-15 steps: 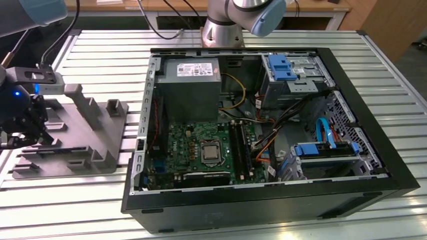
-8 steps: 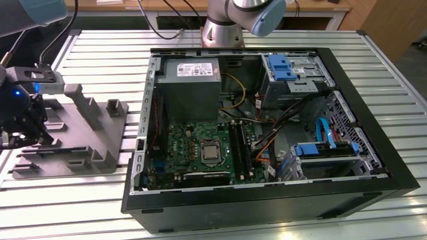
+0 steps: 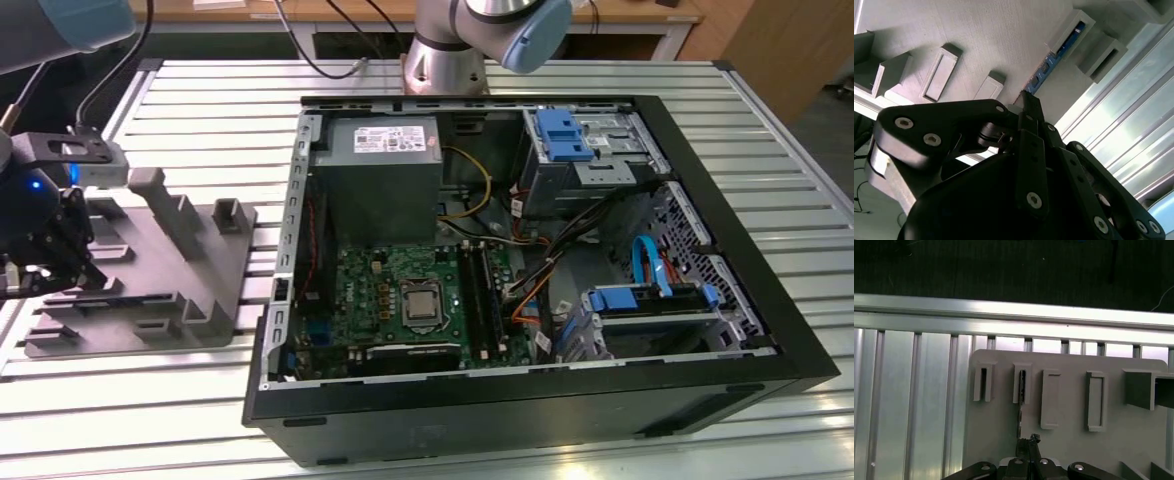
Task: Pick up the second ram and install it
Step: 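Pick up the second ram and move it above second insertion slot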
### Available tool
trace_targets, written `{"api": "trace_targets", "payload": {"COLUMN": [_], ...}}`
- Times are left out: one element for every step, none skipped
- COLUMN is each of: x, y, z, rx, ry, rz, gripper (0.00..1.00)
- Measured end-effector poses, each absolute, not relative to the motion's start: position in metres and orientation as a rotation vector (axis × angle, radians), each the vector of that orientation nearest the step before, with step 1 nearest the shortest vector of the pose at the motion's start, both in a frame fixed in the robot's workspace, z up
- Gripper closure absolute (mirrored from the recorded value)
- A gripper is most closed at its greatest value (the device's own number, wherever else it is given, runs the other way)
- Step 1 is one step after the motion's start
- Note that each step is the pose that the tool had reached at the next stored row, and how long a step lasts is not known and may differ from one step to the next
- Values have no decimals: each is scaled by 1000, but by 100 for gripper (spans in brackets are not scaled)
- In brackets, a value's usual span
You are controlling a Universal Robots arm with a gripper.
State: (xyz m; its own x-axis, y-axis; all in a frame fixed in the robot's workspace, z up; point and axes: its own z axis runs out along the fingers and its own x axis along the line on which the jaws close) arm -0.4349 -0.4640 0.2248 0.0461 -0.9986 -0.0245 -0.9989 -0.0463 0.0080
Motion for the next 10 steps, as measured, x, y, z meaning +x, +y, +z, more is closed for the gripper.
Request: {"api": "trace_targets", "payload": {"x": [-435, -435, -435, -435, -435, -435, -435, -435, -435, -435], "y": [-464, -464, -464, -464, -464, -464, -464, -464, -464, -464], "z": [225, 225, 225, 225, 225, 225, 225, 225, 225, 225], "rx": [-2268, -2272, -2276, -2280, -2284, -2289, -2293, -2297, -2301, -2304], "ry": [2158, 2153, 2149, 2145, 2141, 2136, 2131, 2127, 2123, 2119], "rz": [37, 37, 37, 37, 37, 37, 37, 37, 37, 37], "gripper": [90, 90, 90, 90, 90, 90, 90, 90, 90, 90]}}
